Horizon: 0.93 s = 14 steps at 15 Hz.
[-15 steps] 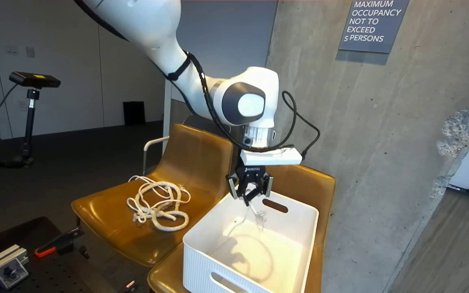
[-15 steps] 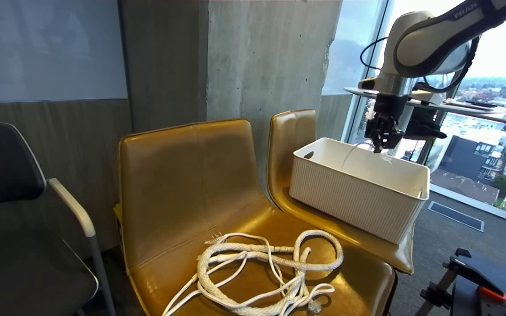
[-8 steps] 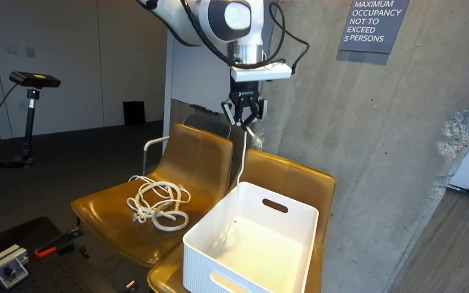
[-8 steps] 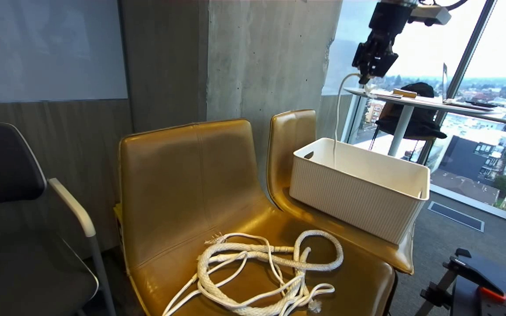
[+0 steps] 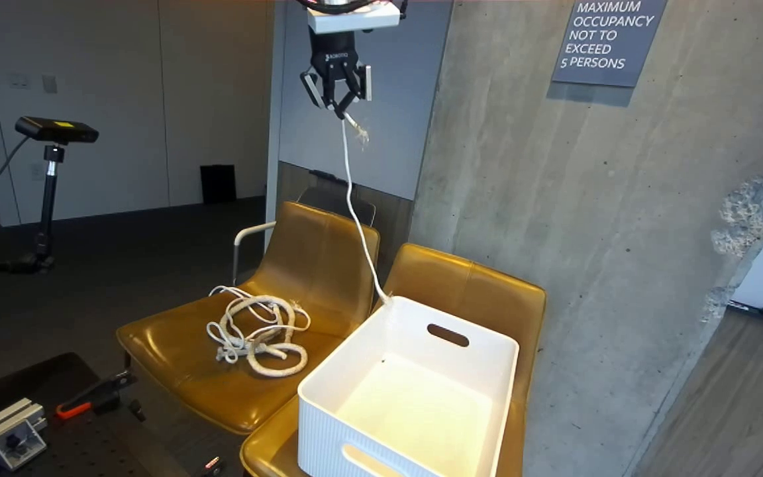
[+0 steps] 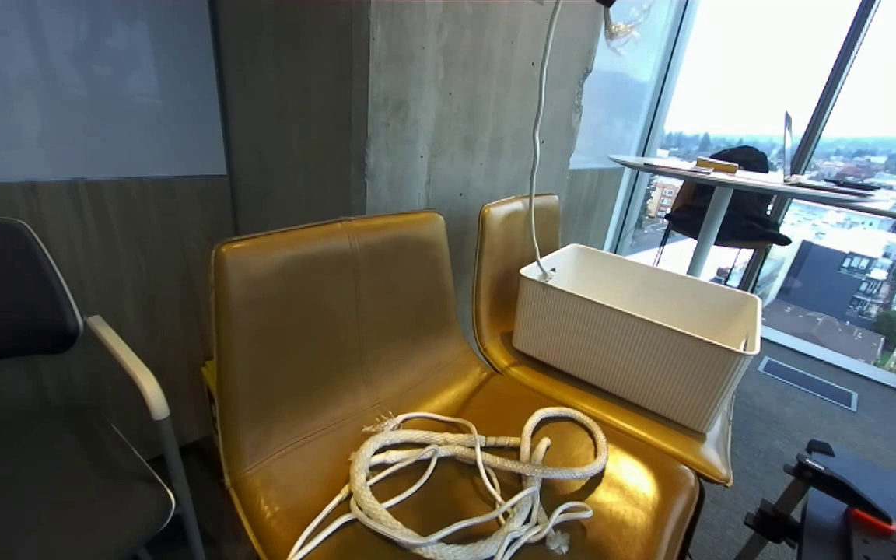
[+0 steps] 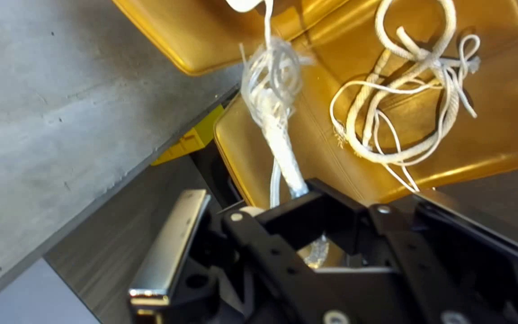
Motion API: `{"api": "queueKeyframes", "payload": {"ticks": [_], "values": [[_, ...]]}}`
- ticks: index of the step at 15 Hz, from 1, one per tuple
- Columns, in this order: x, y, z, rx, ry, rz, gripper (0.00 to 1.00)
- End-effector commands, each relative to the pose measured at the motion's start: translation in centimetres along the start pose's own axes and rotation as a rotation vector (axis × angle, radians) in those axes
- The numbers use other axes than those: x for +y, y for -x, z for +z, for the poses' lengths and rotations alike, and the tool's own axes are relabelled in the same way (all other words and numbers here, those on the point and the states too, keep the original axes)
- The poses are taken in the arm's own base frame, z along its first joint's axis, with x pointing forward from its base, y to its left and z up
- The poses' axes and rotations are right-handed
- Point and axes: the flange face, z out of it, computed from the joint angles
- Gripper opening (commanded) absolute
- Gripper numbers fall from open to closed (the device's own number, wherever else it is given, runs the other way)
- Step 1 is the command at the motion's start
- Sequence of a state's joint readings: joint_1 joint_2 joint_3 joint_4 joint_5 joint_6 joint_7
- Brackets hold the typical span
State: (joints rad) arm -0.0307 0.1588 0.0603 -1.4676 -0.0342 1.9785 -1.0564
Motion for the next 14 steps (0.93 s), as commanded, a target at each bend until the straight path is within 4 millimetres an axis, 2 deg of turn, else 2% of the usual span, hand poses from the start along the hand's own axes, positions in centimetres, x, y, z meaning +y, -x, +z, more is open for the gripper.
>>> {"api": "queueKeyframes", "payload": {"ticks": [1,3,5,10,14], "values": [[-3.7,-1.5,-0.6,0.042,-0.05,-0.008,0.0],[-5.7,-2.4,-0.2,0.054,-0.085,-0.022,0.0],[-7.4,-3.0,1.1,0.055,-0.125,-0.033,0.0],[-11.4,-3.5,5.9,0.031,-0.224,-0.062,0.0],[-12.8,-2.6,10.9,0.026,-0.233,-0.066,0.0]]}}
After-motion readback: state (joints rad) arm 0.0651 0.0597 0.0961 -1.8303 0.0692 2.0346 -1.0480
